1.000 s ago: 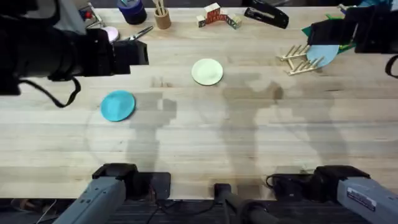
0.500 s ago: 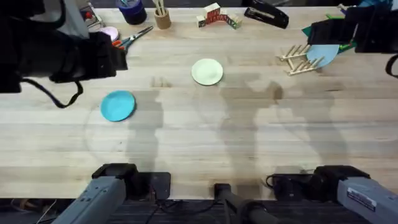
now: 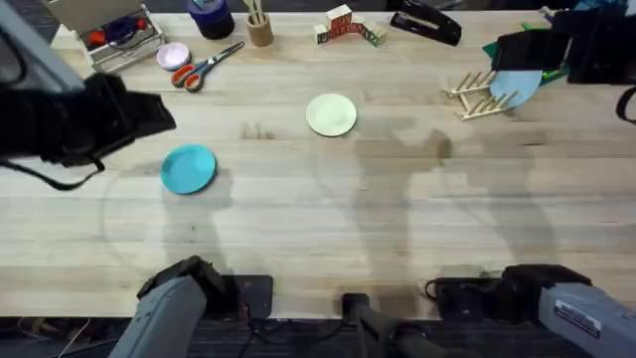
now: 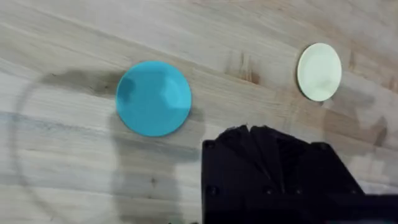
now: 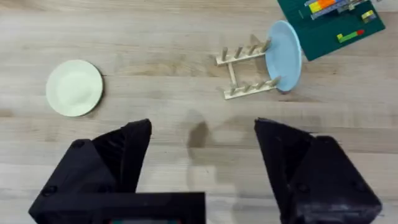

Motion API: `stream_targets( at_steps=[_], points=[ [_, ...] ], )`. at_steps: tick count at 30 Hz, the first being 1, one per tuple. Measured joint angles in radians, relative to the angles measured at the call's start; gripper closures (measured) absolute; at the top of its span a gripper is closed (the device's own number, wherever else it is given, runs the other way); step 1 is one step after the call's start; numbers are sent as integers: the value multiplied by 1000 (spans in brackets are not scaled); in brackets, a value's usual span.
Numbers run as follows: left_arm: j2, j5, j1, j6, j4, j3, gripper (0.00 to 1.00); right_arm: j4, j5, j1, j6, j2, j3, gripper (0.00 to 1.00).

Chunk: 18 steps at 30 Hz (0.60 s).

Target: Pick up the plates from the table one by one and place each into a slot on the dish rack.

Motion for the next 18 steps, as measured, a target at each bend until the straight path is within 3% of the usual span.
stream_targets(
  at_steps=[11, 15, 18],
  points=[
    [-7, 276, 359, 167, 121, -260, 959, 15, 0, 0, 0, 0, 0, 5],
    [-6, 326, 481, 218, 137, -316, 959, 17, 0, 0, 0, 0, 0, 5],
    [10, 354, 541, 241, 165, -325, 959, 20, 0, 0, 0, 0, 0, 5]
  ],
)
